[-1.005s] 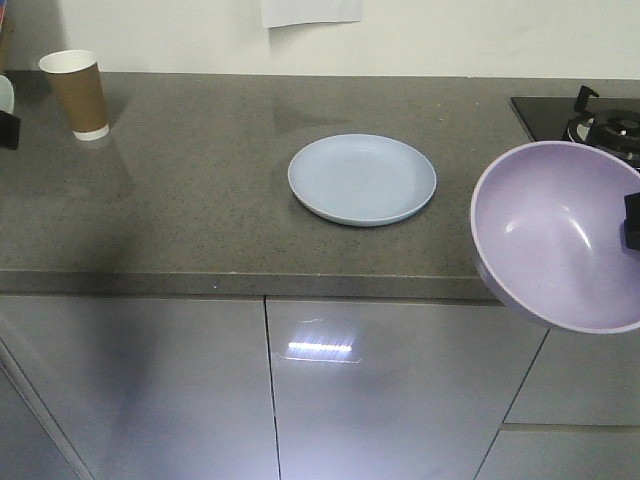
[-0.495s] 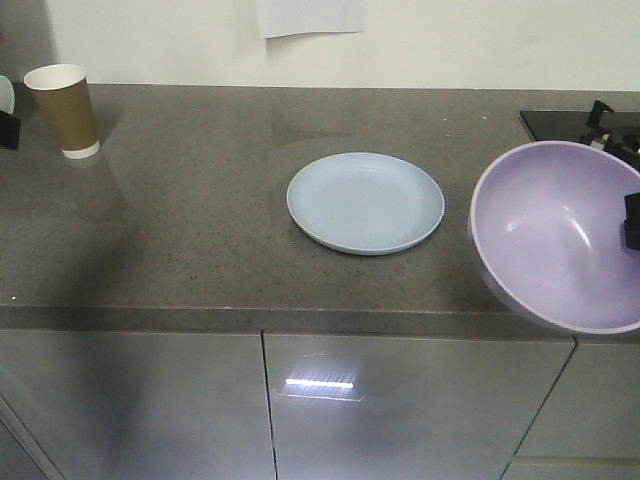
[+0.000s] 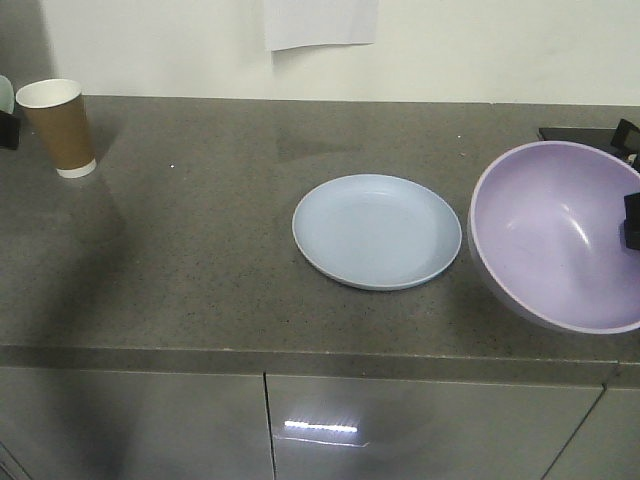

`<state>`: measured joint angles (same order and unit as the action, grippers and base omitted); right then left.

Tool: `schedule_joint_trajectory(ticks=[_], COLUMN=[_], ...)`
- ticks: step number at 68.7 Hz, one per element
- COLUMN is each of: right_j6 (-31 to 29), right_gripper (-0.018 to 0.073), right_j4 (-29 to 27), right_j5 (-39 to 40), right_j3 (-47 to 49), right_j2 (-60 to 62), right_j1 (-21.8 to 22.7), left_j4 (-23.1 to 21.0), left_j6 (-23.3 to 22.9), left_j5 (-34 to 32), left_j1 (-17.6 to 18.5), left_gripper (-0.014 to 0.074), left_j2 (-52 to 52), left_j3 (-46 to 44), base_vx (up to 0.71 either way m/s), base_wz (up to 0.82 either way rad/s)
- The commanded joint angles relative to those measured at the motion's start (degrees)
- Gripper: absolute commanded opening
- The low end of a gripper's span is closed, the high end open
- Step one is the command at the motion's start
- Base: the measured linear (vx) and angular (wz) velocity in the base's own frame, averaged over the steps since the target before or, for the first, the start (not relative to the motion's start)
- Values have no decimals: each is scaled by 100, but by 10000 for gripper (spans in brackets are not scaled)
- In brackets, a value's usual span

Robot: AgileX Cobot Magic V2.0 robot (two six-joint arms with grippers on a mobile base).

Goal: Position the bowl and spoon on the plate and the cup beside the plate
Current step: 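Drive closer and stop in front of the light blue plate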

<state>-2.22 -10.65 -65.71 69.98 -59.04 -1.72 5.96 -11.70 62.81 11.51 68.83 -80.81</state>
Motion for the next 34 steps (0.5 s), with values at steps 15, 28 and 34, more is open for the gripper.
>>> schedule_joint_trajectory(ticks=[15, 28, 34], right_j6=[-59, -59, -59], right_gripper=[-6, -6, -6], right_j4=[-77, -77, -77], right_j5=[274, 274, 274], right_j3=[174, 174, 174], right_j2=[82, 82, 82], right_j1=[33, 33, 33], left_j4=[25, 25, 25], left_j6=[2, 2, 2], left_j5=[-303, -303, -303], left_j1=[21, 21, 21], left_gripper=[-6, -6, -6], left_j2=[-115, -115, -115], left_j3=[-140, -140, -140], base_vx=[11, 10, 9], base_wz=[-2, -8, -9])
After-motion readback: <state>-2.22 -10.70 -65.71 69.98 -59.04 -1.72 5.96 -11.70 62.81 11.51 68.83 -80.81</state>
